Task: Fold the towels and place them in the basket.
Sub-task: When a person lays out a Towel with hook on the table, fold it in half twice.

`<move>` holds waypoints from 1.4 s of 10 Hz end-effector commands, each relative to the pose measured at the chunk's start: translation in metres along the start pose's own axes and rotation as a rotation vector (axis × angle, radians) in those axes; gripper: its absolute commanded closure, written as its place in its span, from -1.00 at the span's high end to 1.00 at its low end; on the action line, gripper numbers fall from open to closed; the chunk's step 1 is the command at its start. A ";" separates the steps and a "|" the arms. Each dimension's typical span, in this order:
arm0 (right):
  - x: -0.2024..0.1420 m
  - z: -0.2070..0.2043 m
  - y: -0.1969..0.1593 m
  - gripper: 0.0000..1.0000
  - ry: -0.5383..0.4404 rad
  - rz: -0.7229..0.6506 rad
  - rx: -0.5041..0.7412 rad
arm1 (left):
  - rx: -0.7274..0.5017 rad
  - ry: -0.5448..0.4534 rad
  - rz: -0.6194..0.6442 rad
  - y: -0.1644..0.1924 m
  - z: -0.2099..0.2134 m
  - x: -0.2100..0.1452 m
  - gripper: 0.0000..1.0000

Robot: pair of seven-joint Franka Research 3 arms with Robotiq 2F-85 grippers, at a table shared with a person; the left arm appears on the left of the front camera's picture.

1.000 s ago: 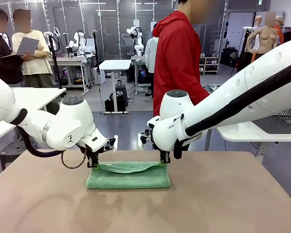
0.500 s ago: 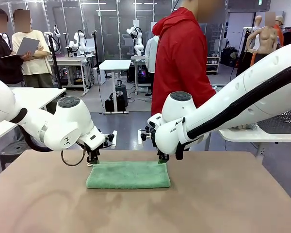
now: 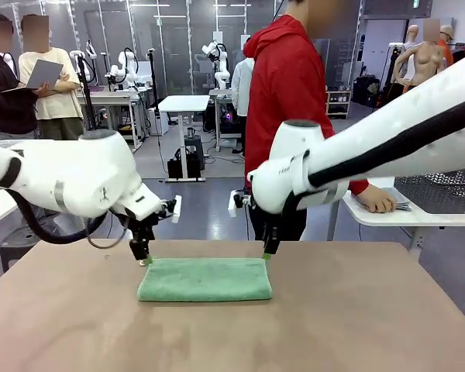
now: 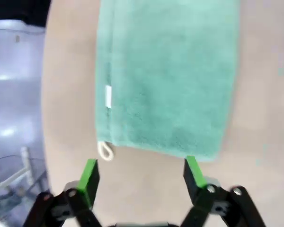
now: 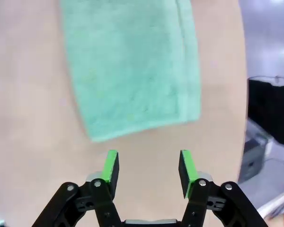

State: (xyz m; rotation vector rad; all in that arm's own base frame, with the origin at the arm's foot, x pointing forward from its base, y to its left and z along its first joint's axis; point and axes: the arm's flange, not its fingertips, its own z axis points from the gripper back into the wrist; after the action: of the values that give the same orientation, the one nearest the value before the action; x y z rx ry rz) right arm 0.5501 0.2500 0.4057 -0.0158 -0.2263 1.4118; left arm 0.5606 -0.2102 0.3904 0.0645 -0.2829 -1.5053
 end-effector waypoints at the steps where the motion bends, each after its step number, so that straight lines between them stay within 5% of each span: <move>1: -0.002 0.042 0.011 0.28 0.064 -0.188 0.098 | -0.077 -0.006 -0.018 0.013 0.041 -0.029 0.79; 3: -0.002 0.057 0.016 0.28 0.120 -0.661 0.124 | -0.074 -0.035 -0.020 0.011 0.058 -0.042 0.79; 6: -0.016 0.058 0.027 0.28 0.059 -1.049 0.087 | -0.092 -0.190 0.013 0.014 0.072 -0.068 0.79; 8: -0.026 0.063 0.040 0.28 -0.061 -0.977 0.203 | -0.098 -0.356 0.148 0.015 0.090 -0.095 0.79; 9: -0.021 0.061 0.019 0.28 0.083 -0.979 0.156 | -0.110 -0.469 0.175 0.014 0.100 -0.113 0.79; 13: -0.021 0.061 0.019 0.28 0.083 -0.979 0.156 | -0.202 -0.706 0.139 0.017 0.099 -0.162 0.79; 14: -0.021 0.061 0.019 0.28 0.083 -0.979 0.156 | -0.208 -0.739 0.125 0.016 0.097 -0.168 1.00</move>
State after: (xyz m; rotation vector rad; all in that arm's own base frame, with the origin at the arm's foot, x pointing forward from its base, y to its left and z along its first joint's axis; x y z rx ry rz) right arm 0.5142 0.2234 0.4565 0.1565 -0.0383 0.4357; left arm 0.5469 -0.0337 0.4694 -0.6235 -0.6851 -1.3516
